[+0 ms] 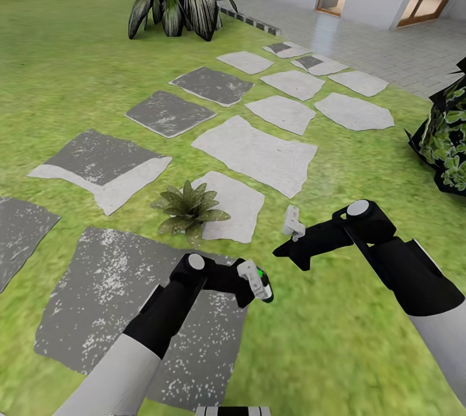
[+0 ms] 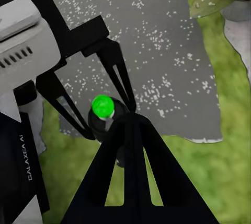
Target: Pick up the pesticide atomizer in the garden and spray insectifuge to fully cover both potted plants in the garden.
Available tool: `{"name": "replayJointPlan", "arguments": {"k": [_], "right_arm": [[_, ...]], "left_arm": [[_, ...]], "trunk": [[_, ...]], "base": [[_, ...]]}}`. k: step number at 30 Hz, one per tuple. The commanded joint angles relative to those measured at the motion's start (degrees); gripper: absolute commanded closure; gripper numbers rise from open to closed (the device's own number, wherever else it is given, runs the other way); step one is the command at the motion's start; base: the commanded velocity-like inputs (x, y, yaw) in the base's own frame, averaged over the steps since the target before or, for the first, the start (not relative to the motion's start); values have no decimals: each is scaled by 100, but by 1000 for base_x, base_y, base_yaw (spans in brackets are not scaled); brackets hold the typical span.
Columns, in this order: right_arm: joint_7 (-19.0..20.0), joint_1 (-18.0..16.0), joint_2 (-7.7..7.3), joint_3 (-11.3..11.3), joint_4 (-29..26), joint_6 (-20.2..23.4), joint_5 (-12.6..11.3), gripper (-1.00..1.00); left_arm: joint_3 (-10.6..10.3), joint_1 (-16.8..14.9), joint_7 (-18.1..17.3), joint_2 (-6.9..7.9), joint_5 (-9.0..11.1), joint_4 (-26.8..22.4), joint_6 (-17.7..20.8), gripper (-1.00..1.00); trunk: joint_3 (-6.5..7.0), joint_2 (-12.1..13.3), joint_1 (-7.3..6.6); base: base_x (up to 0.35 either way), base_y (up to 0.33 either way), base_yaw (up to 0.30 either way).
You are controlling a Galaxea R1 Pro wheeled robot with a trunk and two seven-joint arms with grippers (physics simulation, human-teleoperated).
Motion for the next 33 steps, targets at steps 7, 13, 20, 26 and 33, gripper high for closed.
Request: {"name": "replayJointPlan", "arguments": {"k": [7,13,20,26,33], "right_arm": [[49,-6,-2,4,-8,43,51,100],[51,-6,29,4,-8,43,51,100],[49,-6,67,4,-8,43,51,100],[48,-6,69,4,-8,43,51,100],[48,-6,69,4,-8,43,51,100]], "left_arm": [[2,-64,21,-2,214,-7,57,100],[2,-70,35,-2,337,-8,57,100],[2,-71,38,-2,546,-1,43,100],[2,-80,93,-2,672,-7,38,100],[2,-121,271,-2,843,-9,39,100]], "trunk": [[-4,-2,0],[-4,-2,0],[-4,-2,0],[-4,-2,0],[-4,-2,0]], "base": [[0,0,0],[0,0,0],[0,0,0],[0,0,0],[0,0,0]]}}
